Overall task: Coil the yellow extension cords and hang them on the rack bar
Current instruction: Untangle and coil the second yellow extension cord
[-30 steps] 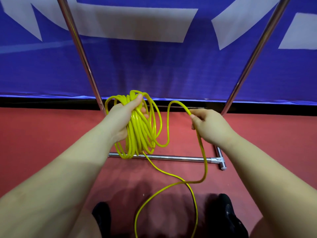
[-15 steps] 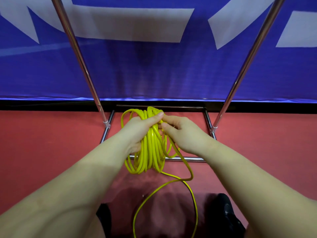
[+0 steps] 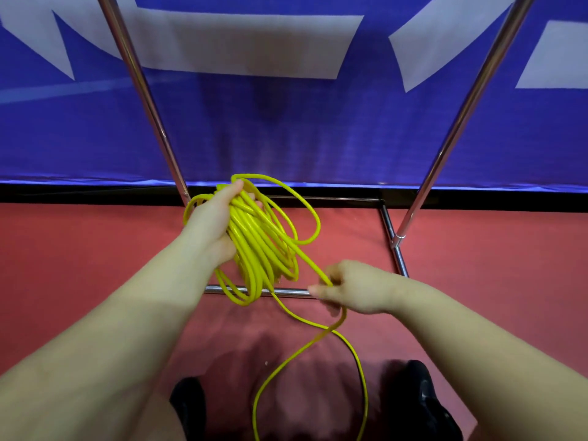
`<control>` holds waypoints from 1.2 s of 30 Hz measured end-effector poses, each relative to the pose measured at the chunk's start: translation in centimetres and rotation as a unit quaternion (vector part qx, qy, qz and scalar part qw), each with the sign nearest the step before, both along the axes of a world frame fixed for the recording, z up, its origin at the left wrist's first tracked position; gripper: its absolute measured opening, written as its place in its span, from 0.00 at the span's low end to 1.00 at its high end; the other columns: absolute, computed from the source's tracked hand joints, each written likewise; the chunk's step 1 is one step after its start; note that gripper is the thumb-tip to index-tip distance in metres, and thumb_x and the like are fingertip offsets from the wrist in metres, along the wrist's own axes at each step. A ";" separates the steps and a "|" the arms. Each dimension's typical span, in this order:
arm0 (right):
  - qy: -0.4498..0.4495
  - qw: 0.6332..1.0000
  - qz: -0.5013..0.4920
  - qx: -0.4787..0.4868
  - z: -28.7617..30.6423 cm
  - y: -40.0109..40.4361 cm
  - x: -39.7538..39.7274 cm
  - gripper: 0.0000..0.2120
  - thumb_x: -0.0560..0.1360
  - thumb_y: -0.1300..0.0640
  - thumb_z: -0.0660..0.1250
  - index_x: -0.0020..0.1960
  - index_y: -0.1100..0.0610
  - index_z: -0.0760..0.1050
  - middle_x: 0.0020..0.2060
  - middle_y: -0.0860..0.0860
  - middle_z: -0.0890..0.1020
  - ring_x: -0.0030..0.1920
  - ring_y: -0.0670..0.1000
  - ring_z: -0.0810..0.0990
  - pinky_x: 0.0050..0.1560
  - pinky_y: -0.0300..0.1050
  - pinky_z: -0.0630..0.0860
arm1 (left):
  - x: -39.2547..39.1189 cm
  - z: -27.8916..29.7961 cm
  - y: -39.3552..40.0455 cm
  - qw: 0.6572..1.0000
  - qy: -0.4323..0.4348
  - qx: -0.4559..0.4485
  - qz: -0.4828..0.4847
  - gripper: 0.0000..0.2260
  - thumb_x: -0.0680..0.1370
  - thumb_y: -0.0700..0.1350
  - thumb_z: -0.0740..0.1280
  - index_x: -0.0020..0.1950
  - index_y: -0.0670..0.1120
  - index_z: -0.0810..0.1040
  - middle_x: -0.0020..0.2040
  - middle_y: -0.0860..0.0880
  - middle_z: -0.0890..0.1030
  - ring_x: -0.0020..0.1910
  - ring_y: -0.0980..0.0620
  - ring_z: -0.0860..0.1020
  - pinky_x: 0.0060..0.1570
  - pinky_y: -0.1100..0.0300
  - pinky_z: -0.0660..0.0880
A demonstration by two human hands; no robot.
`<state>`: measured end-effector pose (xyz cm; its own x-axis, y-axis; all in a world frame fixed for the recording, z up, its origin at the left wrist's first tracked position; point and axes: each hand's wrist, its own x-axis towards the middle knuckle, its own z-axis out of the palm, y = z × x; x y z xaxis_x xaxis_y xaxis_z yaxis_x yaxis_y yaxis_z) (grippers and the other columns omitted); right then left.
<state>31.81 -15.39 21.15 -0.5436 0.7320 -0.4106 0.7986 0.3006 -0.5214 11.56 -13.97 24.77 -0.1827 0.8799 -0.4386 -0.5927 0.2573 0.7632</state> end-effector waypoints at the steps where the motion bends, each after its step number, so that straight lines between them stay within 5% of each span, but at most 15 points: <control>1: -0.035 0.999 0.008 -0.024 -0.4 0.0 0.6 0.11 0.77 0.50 0.63 0.39 0.54 0.77 0.39 0.54 0.83 0.42 0.53 0.79 0.44 0.42 0.73 | -0.5 0.1 0.0 1.000 -0.021 0.000 0.014 0.13 0.80 0.48 0.60 0.39 0.43 0.74 0.24 0.50 0.78 0.23 0.55 0.78 0.25 0.62 0.77; 6: -0.036 0.998 -0.026 -0.041 -1.0 0.6 2.8 0.02 0.75 0.59 0.65 0.45 0.52 0.74 0.35 0.46 0.77 0.39 0.47 0.76 0.38 0.31 0.69 | -2.3 0.5 0.1 0.996 -0.066 0.007 0.068 0.11 0.80 0.46 0.61 0.40 0.43 0.75 0.26 0.51 0.78 0.25 0.56 0.79 0.23 0.62 0.76; 11: 0.134 0.968 -0.197 -0.075 0.5 1.9 3.7 0.05 0.77 0.61 0.65 0.49 0.63 0.76 0.32 0.53 0.80 0.25 0.45 0.74 0.27 0.35 0.74 | -3.4 0.5 0.3 0.994 -0.062 0.022 0.090 0.12 0.78 0.49 0.64 0.37 0.45 0.72 0.23 0.52 0.75 0.23 0.55 0.78 0.27 0.59 0.78; 14: 0.233 0.916 -0.291 -0.147 1.7 2.2 3.9 0.04 0.77 0.62 0.63 0.46 0.60 0.77 0.31 0.52 0.80 0.25 0.46 0.74 0.25 0.37 0.75 | -3.6 0.5 0.2 0.996 -0.036 0.037 0.072 0.12 0.77 0.49 0.65 0.36 0.46 0.71 0.24 0.52 0.74 0.25 0.54 0.78 0.36 0.55 0.80; 17: 0.316 0.848 -0.364 -0.221 2.6 2.2 3.7 0.05 0.77 0.61 0.63 0.43 0.58 0.75 0.28 0.50 0.81 0.25 0.45 0.75 0.26 0.37 0.77 | -3.3 0.4 0.1 0.999 0.020 0.022 0.038 0.09 0.77 0.45 0.66 0.38 0.44 0.73 0.29 0.48 0.76 0.28 0.49 0.80 0.32 0.47 0.80; 21: 0.428 0.720 -0.468 -0.282 3.7 2.4 3.3 0.08 0.77 0.60 0.62 0.40 0.59 0.75 0.25 0.50 0.80 0.23 0.44 0.78 0.25 0.37 0.77 | -2.2 -0.4 -0.1 0.989 0.143 0.042 0.025 0.03 0.75 0.38 0.68 0.42 0.42 0.75 0.31 0.47 0.76 0.25 0.51 0.77 0.30 0.55 0.77; 26: 0.540 0.581 -0.528 -0.304 4.5 2.6 2.5 0.09 0.77 0.63 0.62 0.39 0.63 0.74 0.30 0.54 0.78 0.24 0.47 0.80 0.26 0.43 0.79 | -0.5 -1.1 -0.6 0.966 0.247 0.079 -0.027 0.05 0.72 0.35 0.70 0.42 0.41 0.75 0.34 0.43 0.77 0.31 0.47 0.76 0.38 0.52 0.76; 32: 0.606 0.503 -0.555 -0.270 5.3 3.1 1.7 0.09 0.78 0.65 0.60 0.40 0.64 0.72 0.34 0.54 0.74 0.20 0.48 0.79 0.27 0.45 0.79 | 2.0 -1.4 -1.9 0.907 0.375 0.104 -0.162 0.07 0.72 0.37 0.71 0.49 0.40 0.79 0.39 0.48 0.82 0.34 0.53 0.79 0.29 0.62 0.75; 36: 0.604 0.478 -0.565 -0.295 5.1 3.4 1.0 0.10 0.80 0.64 0.58 0.40 0.64 0.70 0.34 0.55 0.73 0.30 0.51 0.79 0.29 0.43 0.78 | 3.0 -1.3 -2.4 0.900 0.336 0.124 -0.250 0.13 0.73 0.33 0.68 0.57 0.40 0.76 0.44 0.48 0.82 0.36 0.60 0.81 0.36 0.65 0.78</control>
